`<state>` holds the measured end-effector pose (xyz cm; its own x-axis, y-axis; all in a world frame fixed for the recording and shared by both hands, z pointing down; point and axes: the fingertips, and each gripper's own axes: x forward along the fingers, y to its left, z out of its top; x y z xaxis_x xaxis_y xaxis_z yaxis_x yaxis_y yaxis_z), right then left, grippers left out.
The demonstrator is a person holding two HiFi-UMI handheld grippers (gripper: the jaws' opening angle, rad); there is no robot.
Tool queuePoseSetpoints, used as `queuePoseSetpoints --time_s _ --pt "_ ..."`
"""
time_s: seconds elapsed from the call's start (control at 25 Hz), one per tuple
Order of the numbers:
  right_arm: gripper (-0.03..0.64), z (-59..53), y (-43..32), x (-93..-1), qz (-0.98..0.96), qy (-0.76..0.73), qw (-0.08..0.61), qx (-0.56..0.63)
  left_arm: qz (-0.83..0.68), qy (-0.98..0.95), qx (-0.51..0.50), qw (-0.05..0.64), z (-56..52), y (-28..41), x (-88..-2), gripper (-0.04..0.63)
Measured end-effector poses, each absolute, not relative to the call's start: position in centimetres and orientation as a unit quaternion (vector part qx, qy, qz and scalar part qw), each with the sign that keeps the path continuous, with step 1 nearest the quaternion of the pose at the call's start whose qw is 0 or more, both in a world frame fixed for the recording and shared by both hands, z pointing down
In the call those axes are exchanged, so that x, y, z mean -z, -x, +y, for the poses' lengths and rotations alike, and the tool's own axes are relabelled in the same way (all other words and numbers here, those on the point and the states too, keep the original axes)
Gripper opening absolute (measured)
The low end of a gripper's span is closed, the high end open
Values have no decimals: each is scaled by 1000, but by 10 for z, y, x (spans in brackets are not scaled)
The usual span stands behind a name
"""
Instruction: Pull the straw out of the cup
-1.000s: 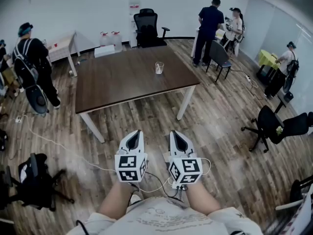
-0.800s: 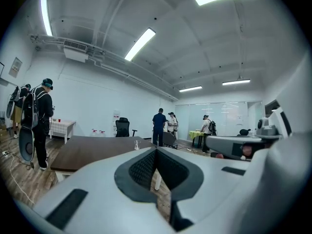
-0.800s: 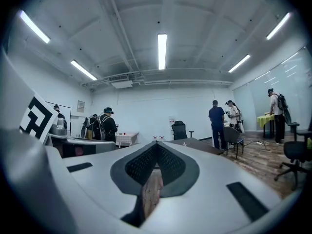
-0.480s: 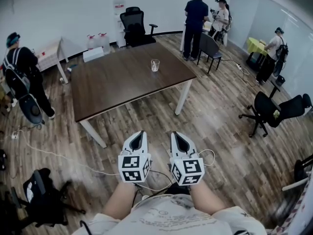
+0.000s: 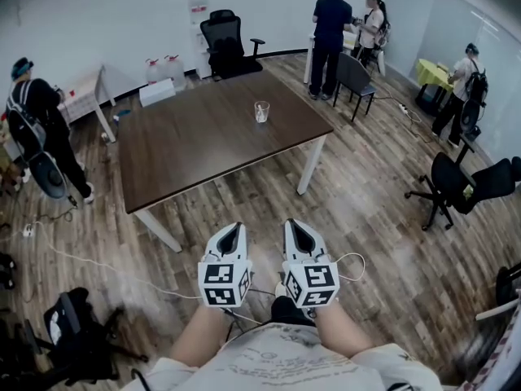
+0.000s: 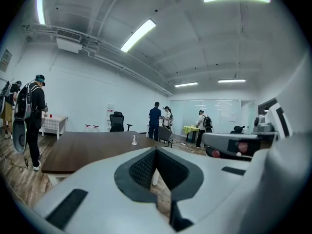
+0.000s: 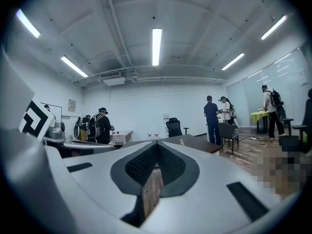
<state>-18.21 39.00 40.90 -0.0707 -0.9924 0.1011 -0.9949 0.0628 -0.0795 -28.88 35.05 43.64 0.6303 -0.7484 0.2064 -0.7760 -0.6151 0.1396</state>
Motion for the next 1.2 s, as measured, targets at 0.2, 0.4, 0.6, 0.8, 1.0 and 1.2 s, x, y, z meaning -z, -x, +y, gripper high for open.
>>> queuePoseSetpoints --time_s 0.2,0.4,0.6,0.8,1.0,1.2 --pt "15 335 149 -408 -735 -674 1 -70 -434 -894 -77 88 302 255 -429 6" --pt "15 281 99 -397 -743 -666 -5 -64 -440 -891 -78 78 248 203 -417 6" --pt "15 234 43 -395 -744 -664 -2 -67 -441 -891 -85 72 199 146 -412 6" --pt "15 199 -14 -397 -743 -665 1 -75 -437 -892 -89 69 164 88 -410 6" --pt "15 176 -50 -400 -744 -663 7 -80 -435 -892 -95 75 140 49 -414 6" --pt "15 167 -74 -411 -741 -665 11 -89 -431 -893 -102 81 129 25 -426 6"
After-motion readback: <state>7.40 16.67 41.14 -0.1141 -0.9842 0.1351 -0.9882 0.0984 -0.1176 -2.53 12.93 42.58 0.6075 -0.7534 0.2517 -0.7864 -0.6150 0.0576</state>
